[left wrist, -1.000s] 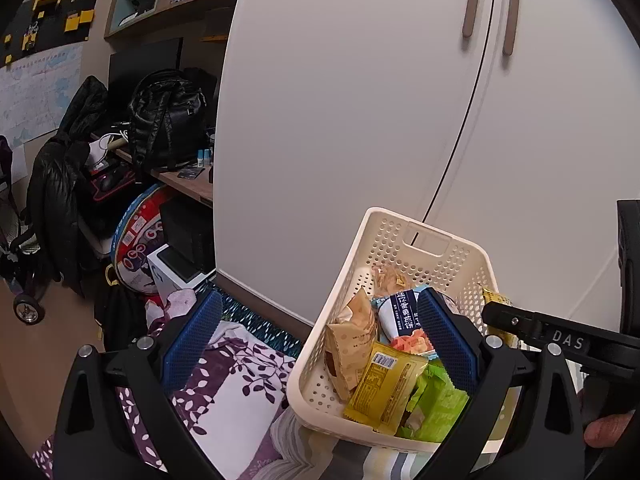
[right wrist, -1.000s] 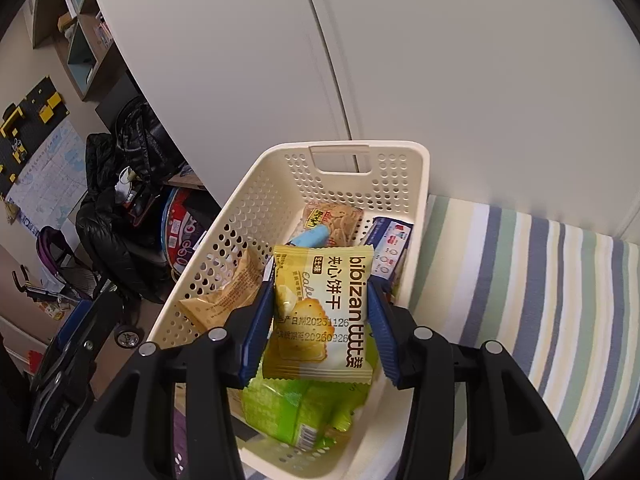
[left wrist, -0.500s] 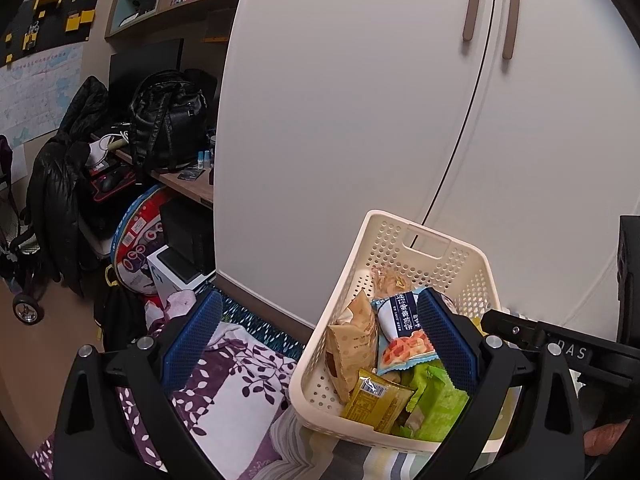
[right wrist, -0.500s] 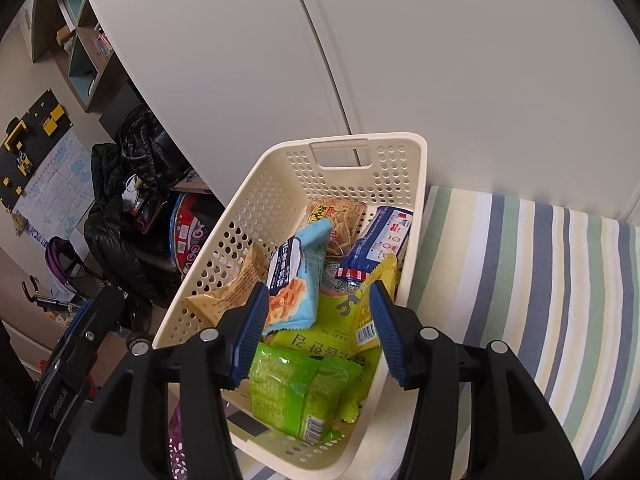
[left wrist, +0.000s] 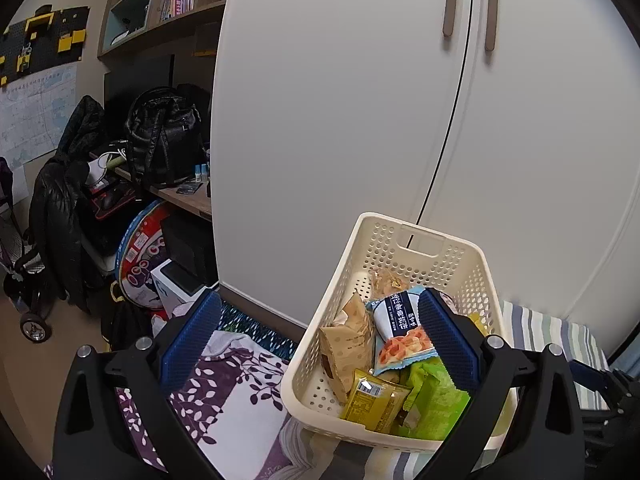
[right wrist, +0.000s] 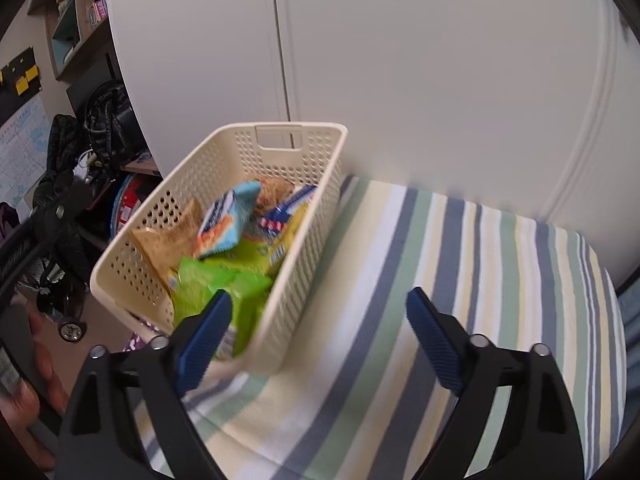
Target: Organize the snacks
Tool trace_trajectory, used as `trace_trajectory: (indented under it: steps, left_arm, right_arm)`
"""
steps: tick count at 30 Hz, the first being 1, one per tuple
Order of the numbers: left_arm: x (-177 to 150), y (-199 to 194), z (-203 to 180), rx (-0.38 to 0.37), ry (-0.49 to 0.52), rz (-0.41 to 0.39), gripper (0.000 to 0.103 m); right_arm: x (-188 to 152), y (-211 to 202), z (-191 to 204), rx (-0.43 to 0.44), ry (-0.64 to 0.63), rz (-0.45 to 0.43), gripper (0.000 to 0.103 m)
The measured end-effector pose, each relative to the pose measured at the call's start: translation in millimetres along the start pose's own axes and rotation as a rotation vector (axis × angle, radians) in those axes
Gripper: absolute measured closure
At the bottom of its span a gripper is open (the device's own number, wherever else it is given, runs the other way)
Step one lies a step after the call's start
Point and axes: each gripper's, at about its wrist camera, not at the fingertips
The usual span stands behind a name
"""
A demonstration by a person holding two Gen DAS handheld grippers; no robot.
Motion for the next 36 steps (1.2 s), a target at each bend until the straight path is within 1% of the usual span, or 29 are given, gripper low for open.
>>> trace_trajectory:
  steps: [3, 6, 10, 13, 16, 19, 21, 23, 25, 27, 31, 36]
  left_arm:
    - [-1.0, 2.0, -4.0, 0.011, 0.019, 0.012, 0.003]
    - [-1.1, 0.0, -3.7, 0.022, 0.023, 0.018, 0.003]
    - [-8.7, -8.9, -1.2, -0.003, 0.045, 0.051, 0.003]
    - [-20.6, -19.7, -4.1, -0.018, 0.103, 0.065, 0.003]
    - [-37.6, -30.7, -9.6, 0.007, 0.186, 0.073, 0.003]
    - [-55.3, -41.5, -14.5, 0.051, 0.272, 0.074, 0.003]
    - [-65.9, -48.5, -16.3, 0.071, 0.317, 0.076, 0.003]
    - [-74.1, -54.2, -17.2, 0.079, 0.345, 0.084, 0.003]
    - [-81.1, -59.8, -18.1, 0.08, 0.36, 0.094, 0.003]
    - [-86.3, -63.9, -18.2, 0.076, 0.369, 0.102, 0.003]
    - [-92.4, -69.2, -16.7, 0.093, 0.382, 0.106, 0.003]
    - [-99.5, -72.3, -14.8, 0.116, 0.396, 0.108, 0.003]
  right_arm:
    - [-20.2, -12.3, 0.4, -0.024, -0.002, -0.013, 0.005]
    - [-33.8, -22.8, 5.2, -0.057, -0.024, -0.024, 0.005]
    - [-51.9, -36.6, 15.6, -0.067, -0.066, -0.048, 0.005]
    - [-61.4, -44.0, 24.6, -0.058, -0.092, -0.071, 0.005]
    - [-69.3, -51.0, 28.9, -0.071, -0.085, -0.101, 0.005]
    - [-74.2, -57.4, 32.1, -0.124, -0.076, -0.141, 0.005]
    - [-77.1, -61.3, 36.2, -0.176, -0.084, -0.162, 0.005]
    - [-79.5, -65.0, 40.3, -0.248, -0.092, -0.187, 0.005]
    - [-82.8, -70.7, 44.8, -0.286, -0.109, -0.215, 0.005]
    - [-86.9, -75.4, 46.9, -0.271, -0.123, -0.219, 0.005]
    - [-92.5, -80.6, 45.4, -0.292, -0.104, -0.22, 0.005]
    - [-97.9, -84.3, 48.7, -0.297, -0.13, -0.225, 0.005]
Point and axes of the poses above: each gripper's, at about its wrist camera, not at the fingertips, and y roughly the way its jaws point, z to its left, x to its top, and after that the axes turned 13 degrees about z, right-handed
